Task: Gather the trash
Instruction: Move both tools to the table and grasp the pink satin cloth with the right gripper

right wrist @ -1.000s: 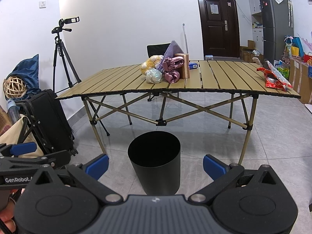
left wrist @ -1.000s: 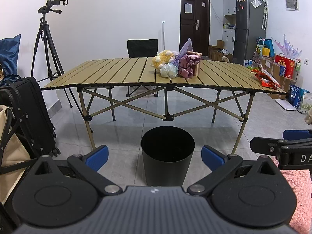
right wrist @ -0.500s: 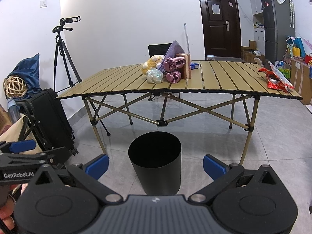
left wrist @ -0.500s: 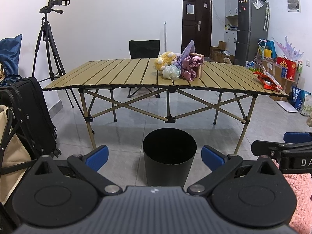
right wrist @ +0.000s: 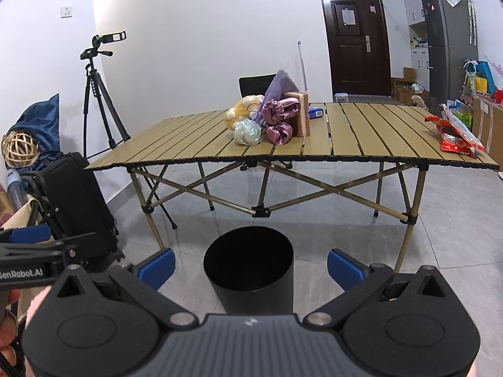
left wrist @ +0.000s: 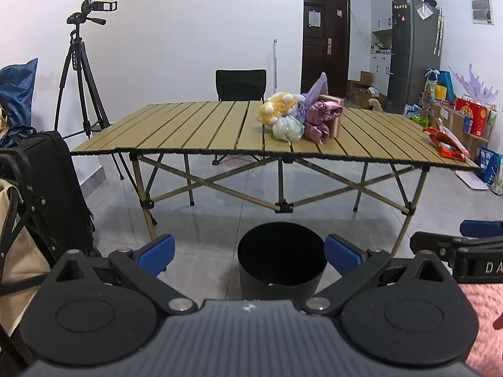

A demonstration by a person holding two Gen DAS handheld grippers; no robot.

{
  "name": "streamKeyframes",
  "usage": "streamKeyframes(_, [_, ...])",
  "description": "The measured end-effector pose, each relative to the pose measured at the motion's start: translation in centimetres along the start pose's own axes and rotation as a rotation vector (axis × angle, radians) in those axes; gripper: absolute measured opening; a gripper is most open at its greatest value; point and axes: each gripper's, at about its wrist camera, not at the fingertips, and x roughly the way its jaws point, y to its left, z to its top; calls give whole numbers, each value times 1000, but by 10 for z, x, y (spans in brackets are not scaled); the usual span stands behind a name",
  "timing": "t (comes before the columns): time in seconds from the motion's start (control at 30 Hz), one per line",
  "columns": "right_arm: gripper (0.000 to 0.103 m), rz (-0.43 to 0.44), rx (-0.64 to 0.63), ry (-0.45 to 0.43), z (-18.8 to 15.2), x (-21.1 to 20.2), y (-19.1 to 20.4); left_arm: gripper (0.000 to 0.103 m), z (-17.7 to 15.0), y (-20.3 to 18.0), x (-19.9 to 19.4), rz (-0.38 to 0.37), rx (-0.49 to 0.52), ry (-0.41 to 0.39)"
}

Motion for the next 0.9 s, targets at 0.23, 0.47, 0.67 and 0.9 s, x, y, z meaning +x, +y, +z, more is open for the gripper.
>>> streamKeyframes(0.23, [103,-20,12,-37,22,29,-12,103,26,-4,34,-4,-9,-18])
streamKeyframes(0.47, [103,-30,25,-94,49,63,-29,103,54,-12,70,-5,-19,-51])
streamKeyframes(0.67, [103,-53,27,-183,77,91,-41,103,80,-19,104,-3,-41,-74])
streamKeyframes(0.9, [103,-56,62,-224,110,132,-57,103,109,-31,153,10,-53,-79])
